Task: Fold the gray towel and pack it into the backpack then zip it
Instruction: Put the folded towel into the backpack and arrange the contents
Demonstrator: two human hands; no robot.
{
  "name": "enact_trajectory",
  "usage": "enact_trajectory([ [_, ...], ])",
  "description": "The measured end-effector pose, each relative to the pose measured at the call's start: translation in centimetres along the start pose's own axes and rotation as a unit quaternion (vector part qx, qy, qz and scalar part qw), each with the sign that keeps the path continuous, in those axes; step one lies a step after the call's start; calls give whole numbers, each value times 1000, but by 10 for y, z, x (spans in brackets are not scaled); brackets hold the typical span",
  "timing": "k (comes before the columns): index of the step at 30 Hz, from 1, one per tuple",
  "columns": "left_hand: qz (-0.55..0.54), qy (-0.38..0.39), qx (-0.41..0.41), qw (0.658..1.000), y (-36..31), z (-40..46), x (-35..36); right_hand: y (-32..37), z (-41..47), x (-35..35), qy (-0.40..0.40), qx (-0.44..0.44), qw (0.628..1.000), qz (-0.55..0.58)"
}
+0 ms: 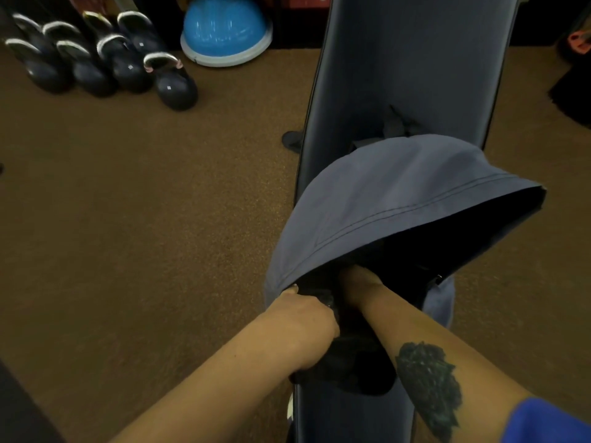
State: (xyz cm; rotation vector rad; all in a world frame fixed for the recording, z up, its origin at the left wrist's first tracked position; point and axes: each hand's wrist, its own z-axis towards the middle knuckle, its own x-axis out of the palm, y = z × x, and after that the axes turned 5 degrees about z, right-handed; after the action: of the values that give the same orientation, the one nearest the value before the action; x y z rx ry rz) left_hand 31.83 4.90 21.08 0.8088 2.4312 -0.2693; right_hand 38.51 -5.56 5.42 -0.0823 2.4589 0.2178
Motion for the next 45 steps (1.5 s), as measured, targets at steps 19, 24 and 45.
enact_trajectory([
  [19, -198, -67, -20, 978, 19, -1, 2, -105, -104, -72, -139, -69, 979, -132],
  [24, -253, -142, -82, 953, 30, 7, -1, -129, -130, -72, -115, -92, 975, -164],
  [45, -313, -278, -132, 898, 31, -9, -6, -122, -156, -45, -202, -99, 974, 16],
])
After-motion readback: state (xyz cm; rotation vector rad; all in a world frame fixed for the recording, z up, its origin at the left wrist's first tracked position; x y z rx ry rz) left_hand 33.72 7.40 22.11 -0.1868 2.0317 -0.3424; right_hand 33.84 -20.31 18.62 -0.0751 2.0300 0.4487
